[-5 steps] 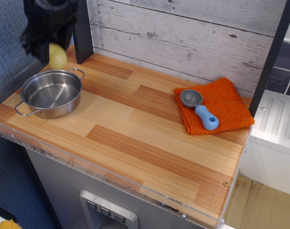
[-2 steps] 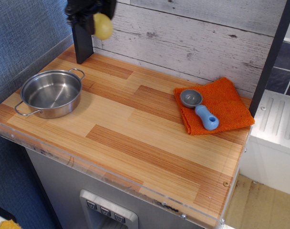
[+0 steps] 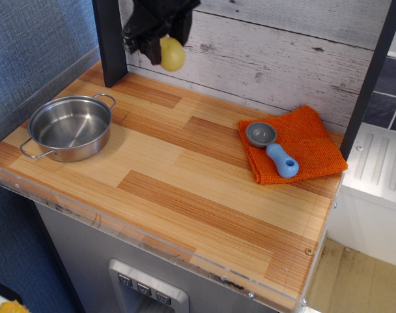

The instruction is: PICK UP THE FRUIT AND PUT ON THE ANOTHER SIDE OF THE TABLE

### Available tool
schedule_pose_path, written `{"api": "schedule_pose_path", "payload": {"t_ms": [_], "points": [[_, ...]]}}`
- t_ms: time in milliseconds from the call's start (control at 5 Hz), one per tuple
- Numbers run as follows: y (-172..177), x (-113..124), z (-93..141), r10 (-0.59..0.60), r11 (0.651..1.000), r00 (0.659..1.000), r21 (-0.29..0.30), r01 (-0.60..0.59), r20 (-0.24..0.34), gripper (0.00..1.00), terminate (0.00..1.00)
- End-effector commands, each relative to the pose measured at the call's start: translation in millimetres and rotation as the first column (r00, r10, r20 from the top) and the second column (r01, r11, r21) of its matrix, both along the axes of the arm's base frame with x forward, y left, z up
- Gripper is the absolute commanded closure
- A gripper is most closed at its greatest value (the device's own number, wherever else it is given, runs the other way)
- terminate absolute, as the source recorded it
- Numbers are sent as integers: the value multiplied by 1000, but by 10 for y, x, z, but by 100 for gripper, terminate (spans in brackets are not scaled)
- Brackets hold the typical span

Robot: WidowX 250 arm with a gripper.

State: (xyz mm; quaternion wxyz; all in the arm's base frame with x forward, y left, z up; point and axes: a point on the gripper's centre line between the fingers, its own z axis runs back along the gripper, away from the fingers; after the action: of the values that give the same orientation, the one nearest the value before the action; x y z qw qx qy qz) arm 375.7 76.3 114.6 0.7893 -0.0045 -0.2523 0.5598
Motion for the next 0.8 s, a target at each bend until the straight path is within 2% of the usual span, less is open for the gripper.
{"api": "schedule_pose_path", "payload": {"t_ms": [0,400,600], "points": [[-286,45,-168,-67,998,998,3,67,-4,100,0],[-561,91,-462,-102,995,993,-15,101,-53,100,0],[-585,125,-569,-106,994,992,-24,105,-69,100,0]]}}
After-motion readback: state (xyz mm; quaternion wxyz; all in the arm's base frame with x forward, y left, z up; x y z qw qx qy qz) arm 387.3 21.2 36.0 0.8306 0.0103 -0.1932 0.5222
